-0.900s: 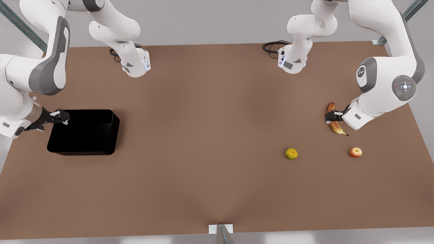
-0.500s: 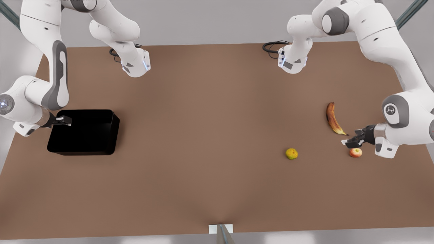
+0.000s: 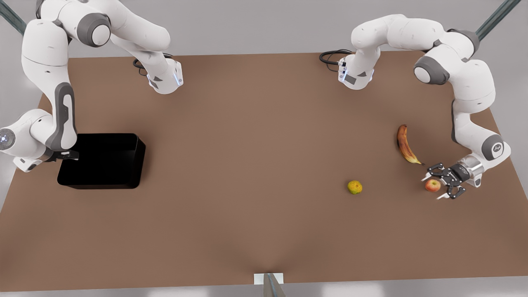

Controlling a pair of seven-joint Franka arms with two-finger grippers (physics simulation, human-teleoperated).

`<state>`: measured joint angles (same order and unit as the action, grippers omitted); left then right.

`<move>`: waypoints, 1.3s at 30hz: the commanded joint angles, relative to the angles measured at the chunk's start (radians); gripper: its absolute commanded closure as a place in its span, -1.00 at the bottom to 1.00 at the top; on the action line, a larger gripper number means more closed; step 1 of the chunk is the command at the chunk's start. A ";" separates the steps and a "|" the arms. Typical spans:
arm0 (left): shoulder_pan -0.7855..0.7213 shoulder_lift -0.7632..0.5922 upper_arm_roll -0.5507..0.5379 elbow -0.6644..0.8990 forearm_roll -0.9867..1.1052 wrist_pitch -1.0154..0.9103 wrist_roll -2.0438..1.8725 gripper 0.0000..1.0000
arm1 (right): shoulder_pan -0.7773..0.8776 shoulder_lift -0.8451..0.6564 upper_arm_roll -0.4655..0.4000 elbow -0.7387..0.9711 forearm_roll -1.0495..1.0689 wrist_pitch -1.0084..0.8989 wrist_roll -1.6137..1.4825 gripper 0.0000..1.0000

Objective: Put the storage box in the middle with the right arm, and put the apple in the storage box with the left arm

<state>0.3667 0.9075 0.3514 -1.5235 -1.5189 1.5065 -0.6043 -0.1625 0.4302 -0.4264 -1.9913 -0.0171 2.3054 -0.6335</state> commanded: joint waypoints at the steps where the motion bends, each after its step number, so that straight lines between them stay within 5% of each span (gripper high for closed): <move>1: 0.008 0.002 0.000 0.000 -0.112 0.000 0.000 -1.00 | 0.000 0.002 0.000 0.002 0.000 0.000 0.000 -1.00; 9: 0.027 0.071 0.004 0.025 -0.089 -0.129 0.012 -1.00 | -0.028 0.061 0.000 0.005 0.012 0.038 -0.005 -1.00; 10: 0.027 0.071 0.006 0.025 -0.086 -0.132 0.012 -1.00 | -0.025 0.061 0.001 0.005 0.011 0.037 -0.005 -0.93; 12: 0.027 0.073 0.006 0.025 -0.064 -0.164 0.012 -1.00 | -0.022 0.059 0.001 0.005 0.005 0.035 -0.006 -0.27; 14: 0.027 0.073 0.008 0.049 -0.018 -0.169 0.018 -1.00 | -0.022 0.061 0.001 0.008 0.003 0.035 -0.037 0.13; 23: 0.023 0.057 0.003 0.140 0.183 -0.066 0.032 -1.00 | -0.018 0.078 0.001 0.012 -0.003 0.035 -0.055 0.51; 39: 0.018 0.073 -0.015 0.129 0.284 -0.014 0.055 -1.00 | 0.008 0.074 0.020 0.100 -0.029 -0.107 -0.075 0.57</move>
<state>0.3850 0.9802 0.3382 -1.3944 -1.2576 1.4953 -0.5506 -0.1542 0.5045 -0.4065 -1.8796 -0.0419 2.1783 -0.7097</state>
